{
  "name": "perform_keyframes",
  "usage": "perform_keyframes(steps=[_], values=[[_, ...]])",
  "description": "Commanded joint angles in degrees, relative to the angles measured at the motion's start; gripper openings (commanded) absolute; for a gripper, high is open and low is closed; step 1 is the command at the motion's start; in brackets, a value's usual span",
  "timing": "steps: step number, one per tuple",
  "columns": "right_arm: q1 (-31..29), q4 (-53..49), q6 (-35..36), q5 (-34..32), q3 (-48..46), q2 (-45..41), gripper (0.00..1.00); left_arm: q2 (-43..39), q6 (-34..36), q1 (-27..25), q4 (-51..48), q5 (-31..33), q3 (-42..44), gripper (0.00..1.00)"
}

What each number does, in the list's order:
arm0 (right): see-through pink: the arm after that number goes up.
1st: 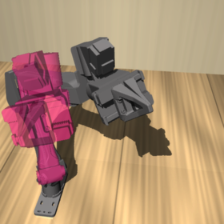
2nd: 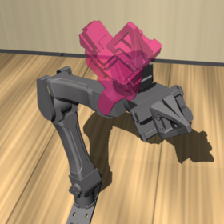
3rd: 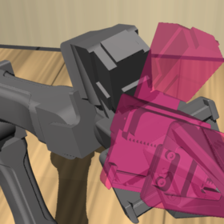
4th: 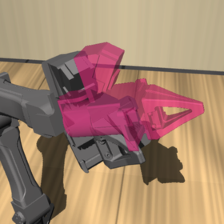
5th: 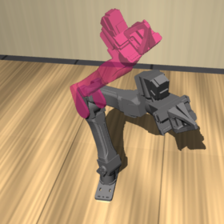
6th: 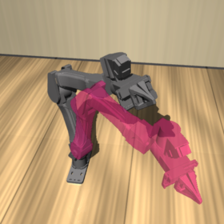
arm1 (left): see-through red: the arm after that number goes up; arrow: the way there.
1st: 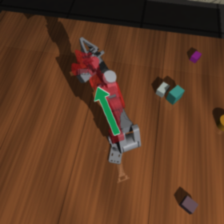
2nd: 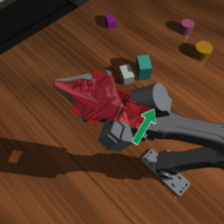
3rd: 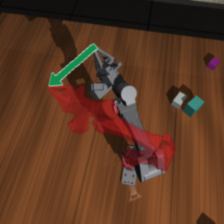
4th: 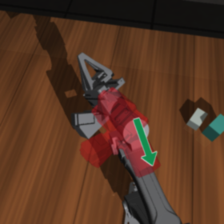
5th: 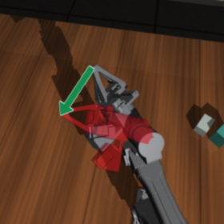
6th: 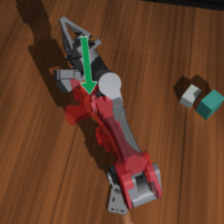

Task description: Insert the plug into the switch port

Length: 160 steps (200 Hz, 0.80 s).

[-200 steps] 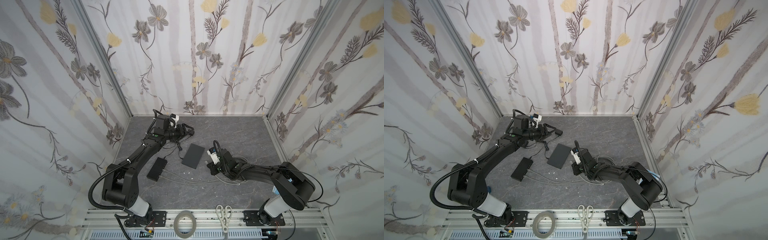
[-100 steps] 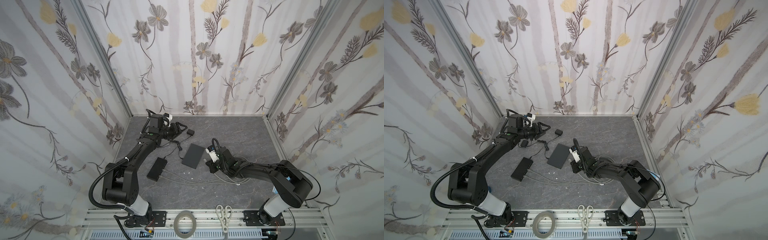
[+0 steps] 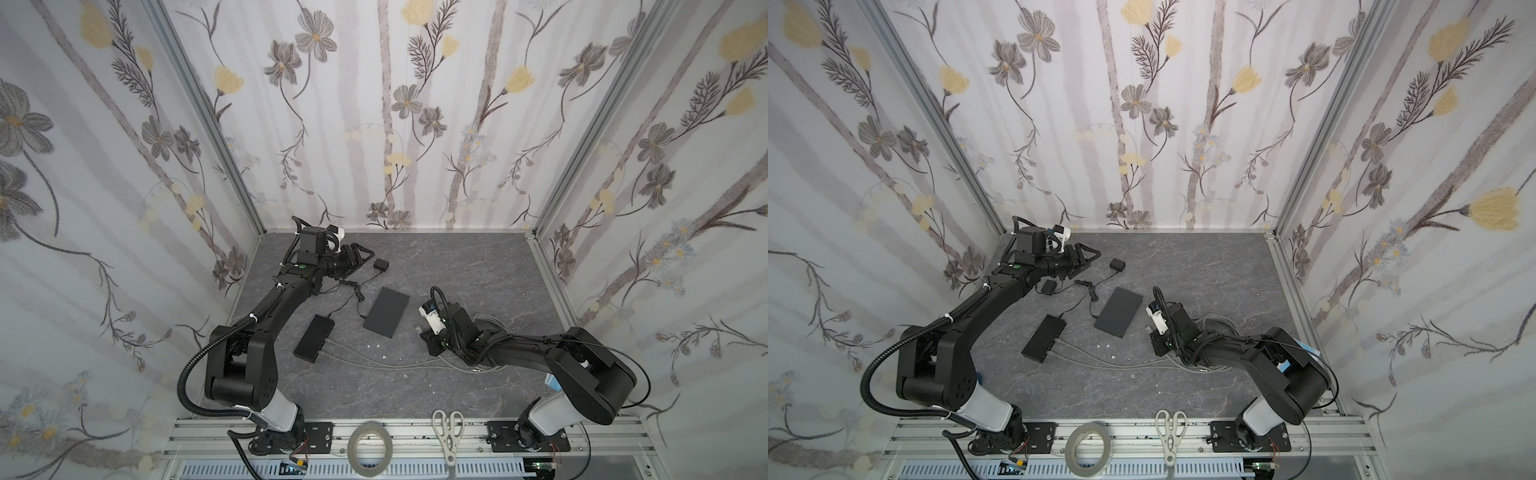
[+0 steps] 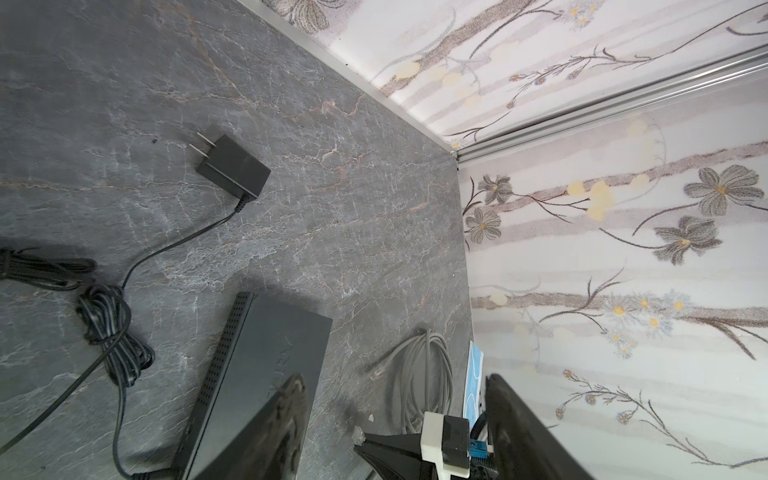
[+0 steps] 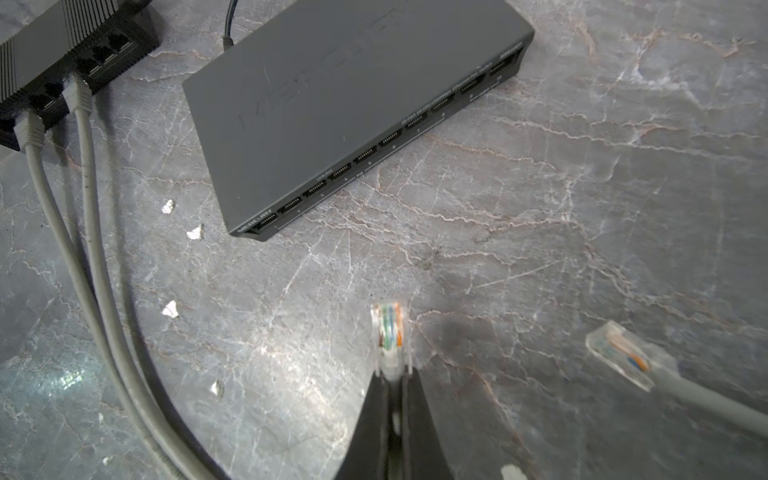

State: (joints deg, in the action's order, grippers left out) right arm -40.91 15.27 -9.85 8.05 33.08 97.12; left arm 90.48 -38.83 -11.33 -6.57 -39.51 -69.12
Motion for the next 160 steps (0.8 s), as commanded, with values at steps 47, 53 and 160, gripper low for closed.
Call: perform_keyframes(steps=[47,53,160], values=[[2.97,2.77,3.99,-4.39,-0.96,0.13,0.00,-1.96,2.47,-0.09,-1.39,1.44,-0.74,0.69],[3.24,2.97,3.84,-4.62,-1.27,0.10,0.00,-2.21,2.65,-0.09,-1.44,1.82,-0.56,0.69],[6.15,7.21,-4.28,-10.07,-2.32,-5.21,0.00,-2.69,4.68,-0.80,-2.56,4.52,-0.56,0.69]])
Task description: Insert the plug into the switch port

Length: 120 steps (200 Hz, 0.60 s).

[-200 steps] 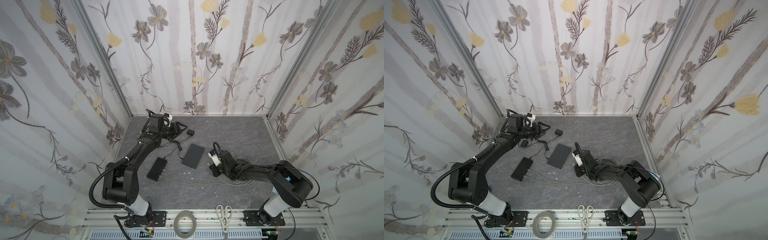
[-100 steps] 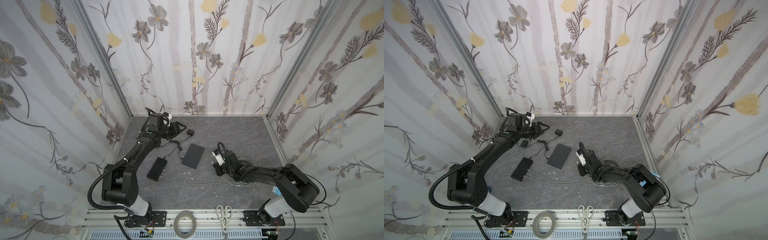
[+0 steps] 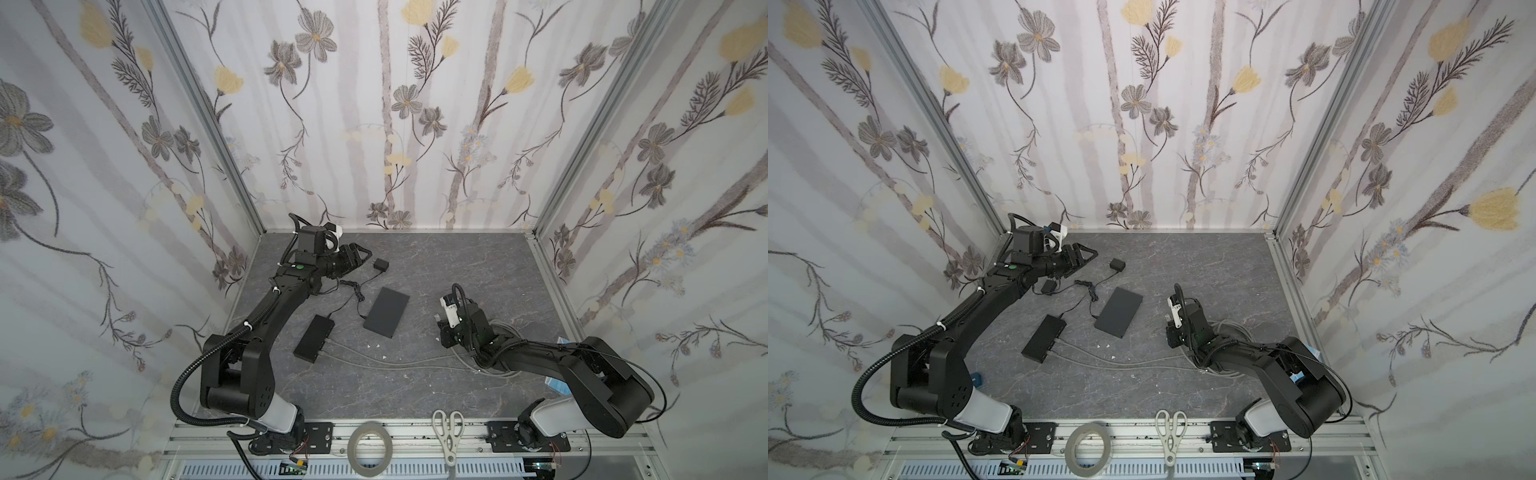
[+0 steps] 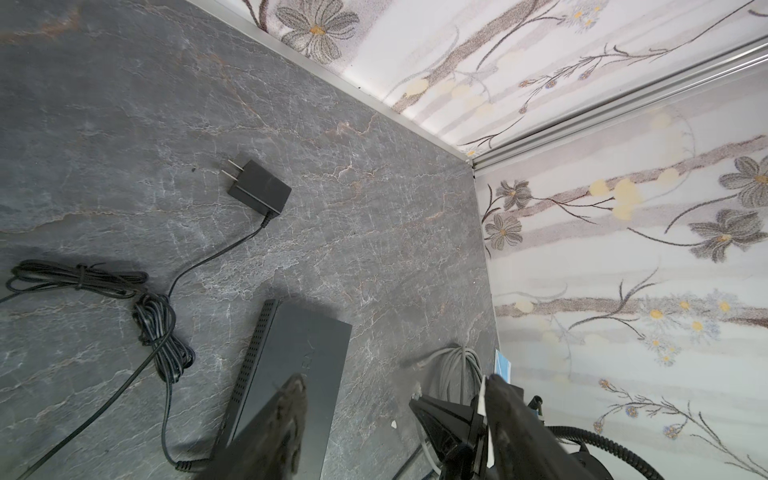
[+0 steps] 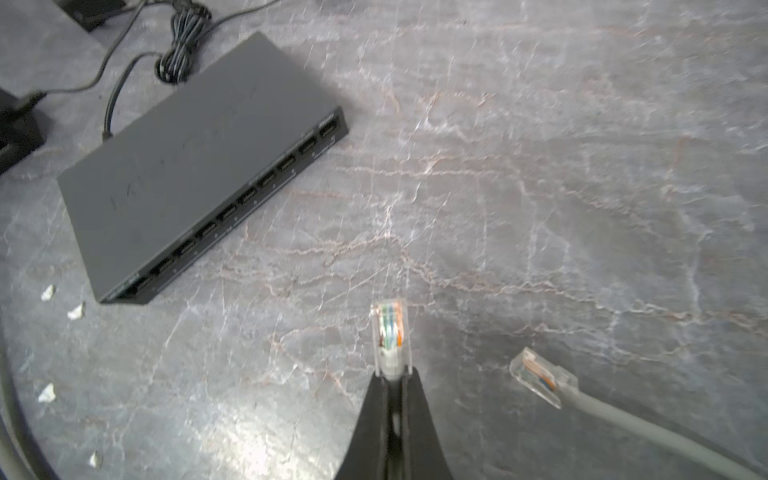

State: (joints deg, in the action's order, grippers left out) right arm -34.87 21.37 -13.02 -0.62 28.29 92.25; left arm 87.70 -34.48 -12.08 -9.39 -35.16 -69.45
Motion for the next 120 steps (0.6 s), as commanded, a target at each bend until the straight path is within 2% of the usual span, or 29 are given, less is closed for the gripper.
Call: perform_keyframes(steps=[1,31,85,120], values=[[0.09,0.99,-1.12,-1.40,2.65,-0.32,0.00,0.10,0.27,-0.05,0.30,0.09,-0.20,0.69],[0.12,-0.03,-0.45,0.96,4.50,0.81,0.00,0.39,-2.40,-0.25,2.75,-1.97,0.54,0.69],[0.02,-2.29,2.32,7.36,4.81,2.16,0.00,0.89,-1.94,-1.25,1.49,-2.26,-0.11,0.69],[-1.06,-1.61,1.21,7.29,3.63,1.27,0.00,5.85,-3.27,-1.79,-0.83,-4.02,-2.13,0.69]])
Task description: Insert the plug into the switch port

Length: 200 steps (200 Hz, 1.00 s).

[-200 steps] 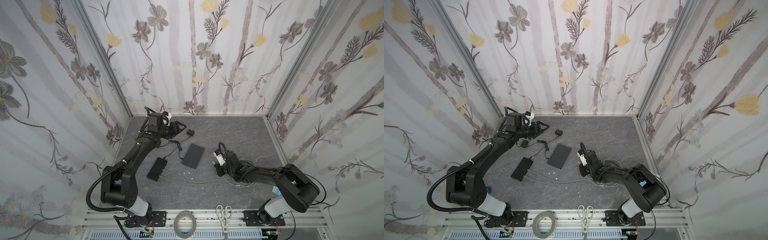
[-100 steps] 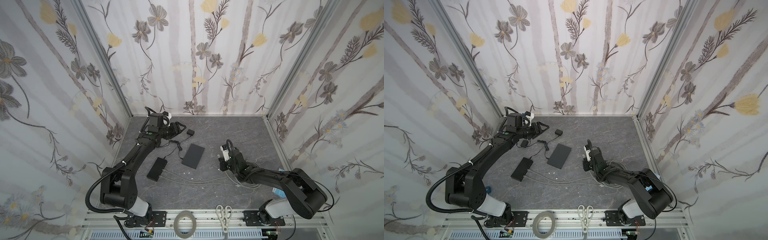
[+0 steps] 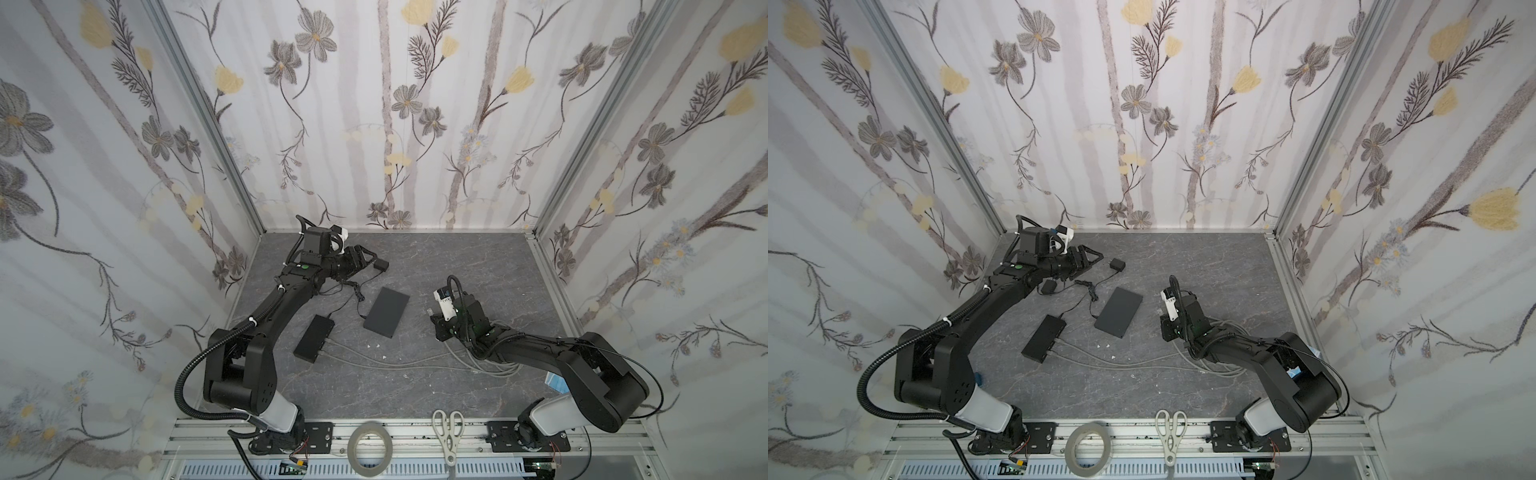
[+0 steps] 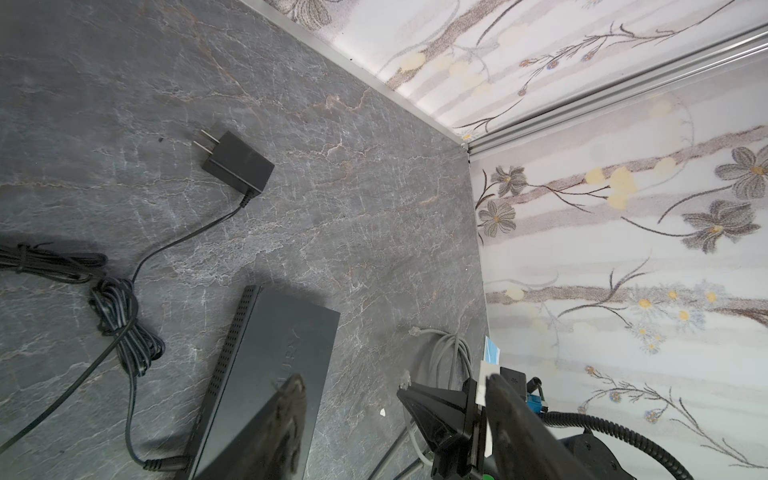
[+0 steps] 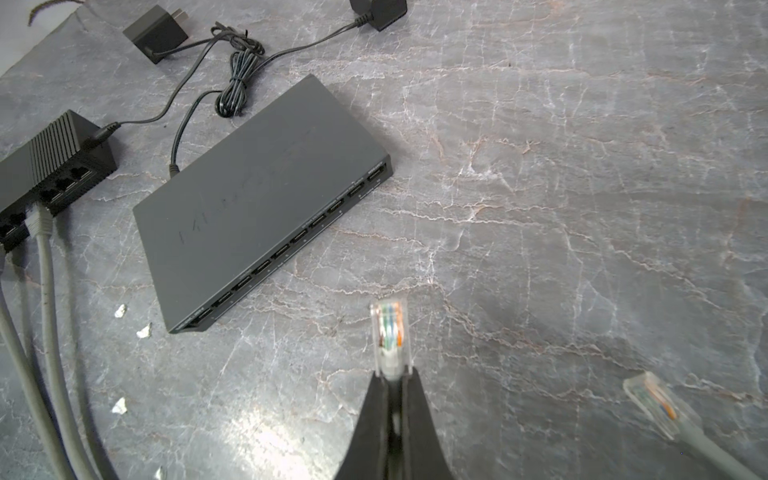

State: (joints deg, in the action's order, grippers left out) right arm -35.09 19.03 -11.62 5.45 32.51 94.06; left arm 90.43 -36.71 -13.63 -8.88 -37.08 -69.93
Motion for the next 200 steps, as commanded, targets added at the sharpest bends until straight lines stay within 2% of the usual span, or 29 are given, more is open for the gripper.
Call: perform_keyframes(steps=[1,39,67,151,200], values=[[-0.94,0.74,-0.22,1.18,-0.60,-0.54,0.00,3.36,-1.06,-0.25,-1.45,-2.24,-1.81,0.69],[-4.67,0.42,-0.09,1.73,0.80,0.52,0.00,11.61,1.77,-1.51,-10.67,-3.35,-7.40,0.69],[-6.11,-0.47,0.20,3.02,2.83,2.39,0.00,15.62,4.50,-2.45,-17.84,-1.63,-11.87,0.68],[-6.63,-0.84,1.40,3.99,6.43,6.07,0.00,23.37,8.26,-5.09,-28.13,2.19,-19.28,0.68],[-6.80,-0.49,1.45,4.19,6.34,6.93,0.00,23.93,8.88,-5.78,-32.23,7.03,-21.29,0.70]])
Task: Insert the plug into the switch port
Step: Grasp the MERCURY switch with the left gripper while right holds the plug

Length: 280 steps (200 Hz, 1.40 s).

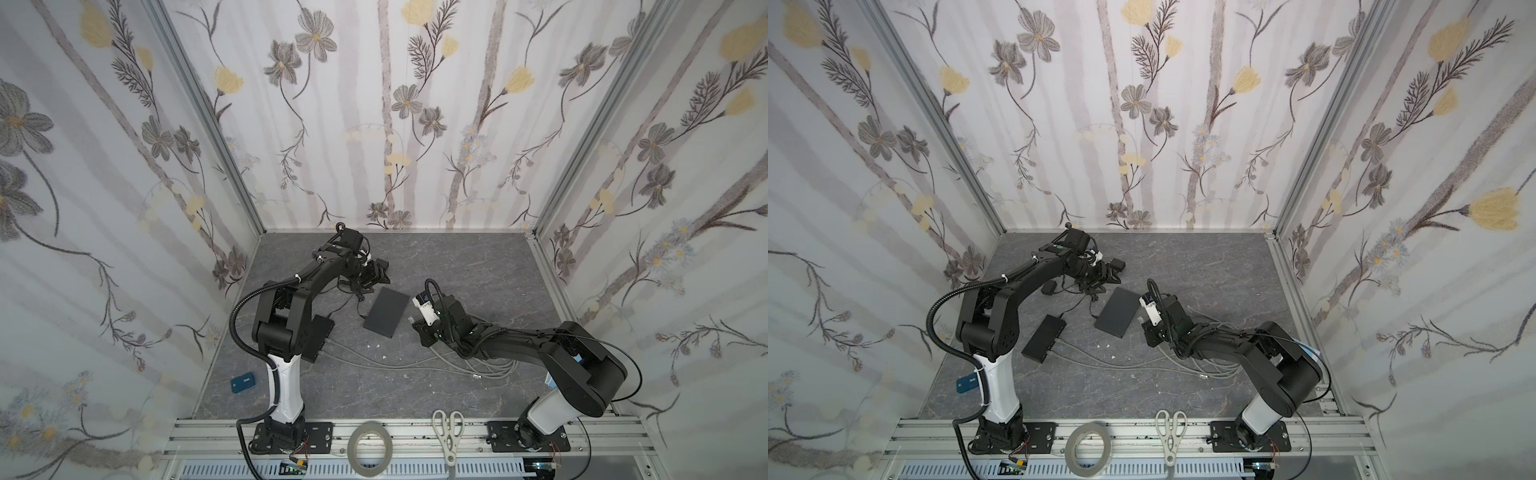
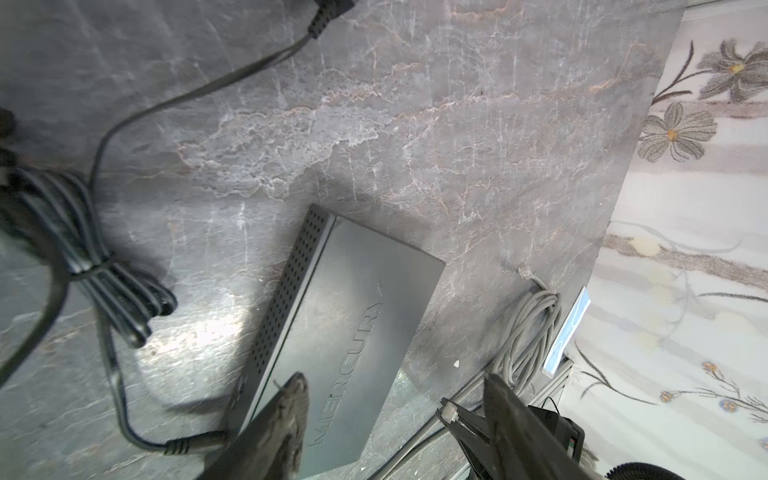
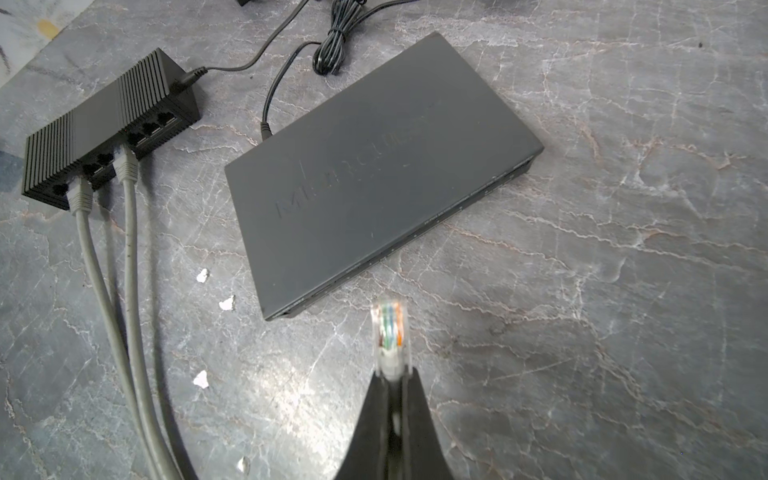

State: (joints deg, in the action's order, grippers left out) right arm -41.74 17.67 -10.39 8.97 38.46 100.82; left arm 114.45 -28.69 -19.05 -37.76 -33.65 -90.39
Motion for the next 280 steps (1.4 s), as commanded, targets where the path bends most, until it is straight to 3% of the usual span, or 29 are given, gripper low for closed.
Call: perform_keyframes(steps=[1,26,88,216,280], values=[[-0.13,0.87,0.12,0.68,0.39,0.17,0.00,-0.10,0.89,-0.37,-3.45,3.72,-0.84,0.70],[-0.66,1.07,-0.07,0.59,0.55,0.21,0.00,0.11,0.88,-0.81,-5.17,7.81,-1.54,0.71],[-0.87,-1.45,1.77,0.35,1.66,0.07,0.00,3.03,1.71,-1.83,-7.67,9.99,-3.52,0.72],[-1.50,-1.64,2.06,-0.03,1.43,1.46,0.00,7.12,-1.05,-5.30,-2.67,4.99,-3.13,0.70],[-1.87,-1.31,1.73,-0.31,-0.03,0.94,0.00,1.15,-2.14,-5.38,2.76,12.14,0.89,0.70]])
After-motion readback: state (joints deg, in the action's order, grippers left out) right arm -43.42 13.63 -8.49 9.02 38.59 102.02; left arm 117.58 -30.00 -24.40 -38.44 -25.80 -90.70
